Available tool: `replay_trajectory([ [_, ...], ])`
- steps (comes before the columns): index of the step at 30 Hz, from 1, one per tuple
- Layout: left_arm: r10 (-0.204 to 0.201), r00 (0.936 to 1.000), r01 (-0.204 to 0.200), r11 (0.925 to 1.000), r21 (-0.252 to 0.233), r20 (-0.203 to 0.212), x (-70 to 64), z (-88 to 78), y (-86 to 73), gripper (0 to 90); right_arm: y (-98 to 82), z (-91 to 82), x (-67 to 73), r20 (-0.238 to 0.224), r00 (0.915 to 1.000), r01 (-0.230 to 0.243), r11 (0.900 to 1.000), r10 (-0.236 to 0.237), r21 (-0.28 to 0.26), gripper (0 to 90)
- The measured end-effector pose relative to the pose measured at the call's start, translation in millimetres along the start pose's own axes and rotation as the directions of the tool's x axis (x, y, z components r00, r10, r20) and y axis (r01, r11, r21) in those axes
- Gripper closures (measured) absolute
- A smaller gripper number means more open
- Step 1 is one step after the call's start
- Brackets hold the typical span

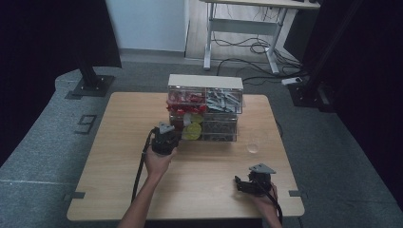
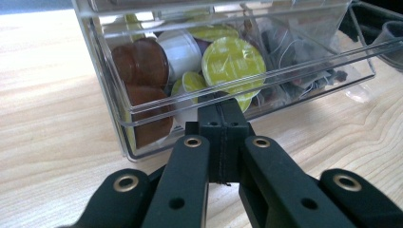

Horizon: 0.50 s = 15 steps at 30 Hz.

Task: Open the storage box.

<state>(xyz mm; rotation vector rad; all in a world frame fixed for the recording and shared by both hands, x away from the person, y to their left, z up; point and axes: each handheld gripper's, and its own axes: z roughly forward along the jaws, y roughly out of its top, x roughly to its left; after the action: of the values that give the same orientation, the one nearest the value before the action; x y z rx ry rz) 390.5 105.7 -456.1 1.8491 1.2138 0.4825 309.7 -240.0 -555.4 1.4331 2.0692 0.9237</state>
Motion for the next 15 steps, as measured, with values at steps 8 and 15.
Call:
replay_trajectory([
  [8, -0.019, 0.9998, 0.019, 0.9997, -0.017, 0.003, 3.8, -3.7, 8.3, 90.0, 0.0, 0.0, 0.0, 0.0, 1.0, 0.001, 1.0, -0.001, -0.001, 13.6],
  [15, -0.022, 0.9997, 0.022, 0.9994, -0.026, 0.006, 4.1, -4.8, 16.0, 90.0, 0.0, 0.0, 0.0, 0.0, 1.0, 0.001, 1.0, -0.001, -0.001, 13.7],
])
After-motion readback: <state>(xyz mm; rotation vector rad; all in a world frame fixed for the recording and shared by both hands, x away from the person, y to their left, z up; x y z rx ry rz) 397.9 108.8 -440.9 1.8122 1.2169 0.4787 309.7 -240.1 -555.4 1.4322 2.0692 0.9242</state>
